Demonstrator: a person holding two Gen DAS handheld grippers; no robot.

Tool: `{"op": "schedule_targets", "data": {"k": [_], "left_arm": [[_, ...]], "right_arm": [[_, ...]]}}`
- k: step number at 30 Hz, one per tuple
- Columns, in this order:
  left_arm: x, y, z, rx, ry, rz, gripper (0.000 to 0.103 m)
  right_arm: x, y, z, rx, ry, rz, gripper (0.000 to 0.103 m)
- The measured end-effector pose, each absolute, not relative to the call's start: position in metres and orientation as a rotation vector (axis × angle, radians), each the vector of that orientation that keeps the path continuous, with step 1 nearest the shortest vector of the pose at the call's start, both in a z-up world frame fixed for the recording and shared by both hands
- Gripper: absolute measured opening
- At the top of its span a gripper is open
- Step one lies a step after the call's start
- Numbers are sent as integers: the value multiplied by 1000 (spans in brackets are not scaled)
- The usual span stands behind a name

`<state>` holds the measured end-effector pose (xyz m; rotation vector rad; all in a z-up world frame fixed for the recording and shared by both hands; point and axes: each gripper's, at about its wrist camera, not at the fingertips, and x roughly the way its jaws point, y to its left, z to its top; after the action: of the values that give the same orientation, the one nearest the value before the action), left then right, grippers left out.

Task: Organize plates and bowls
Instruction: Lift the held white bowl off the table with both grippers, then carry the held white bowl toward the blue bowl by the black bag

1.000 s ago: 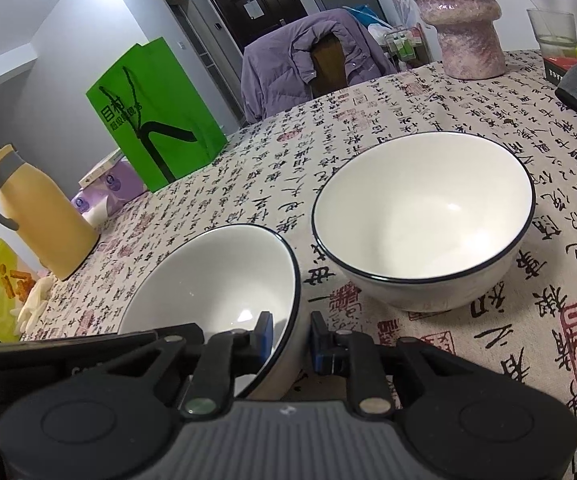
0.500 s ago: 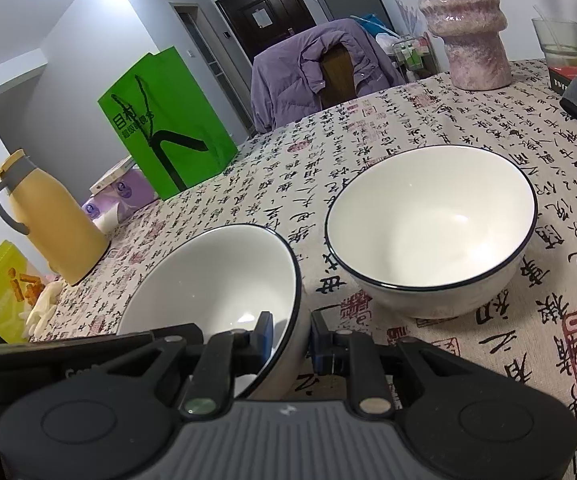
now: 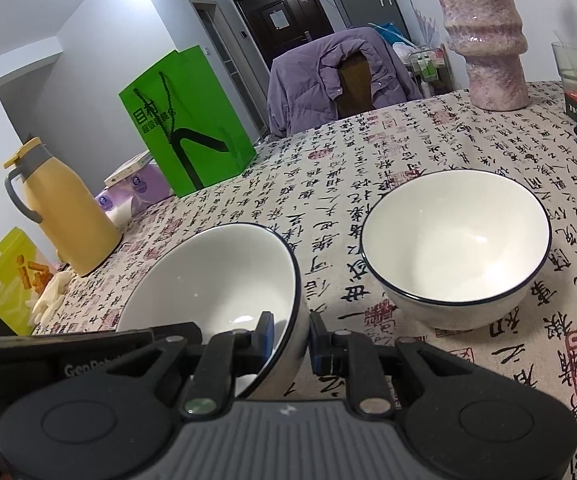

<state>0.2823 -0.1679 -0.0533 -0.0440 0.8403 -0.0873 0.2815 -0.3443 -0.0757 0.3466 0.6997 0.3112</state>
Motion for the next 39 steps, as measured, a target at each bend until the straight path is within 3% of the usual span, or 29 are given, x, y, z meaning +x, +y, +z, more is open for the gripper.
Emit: {"op": "schedule_targets", "data": {"k": [39], "left_arm": [[225, -135, -12, -80, 760, -61, 15]], "right_arm": [[230, -311, -31, 304, 647, 333, 18]]}}
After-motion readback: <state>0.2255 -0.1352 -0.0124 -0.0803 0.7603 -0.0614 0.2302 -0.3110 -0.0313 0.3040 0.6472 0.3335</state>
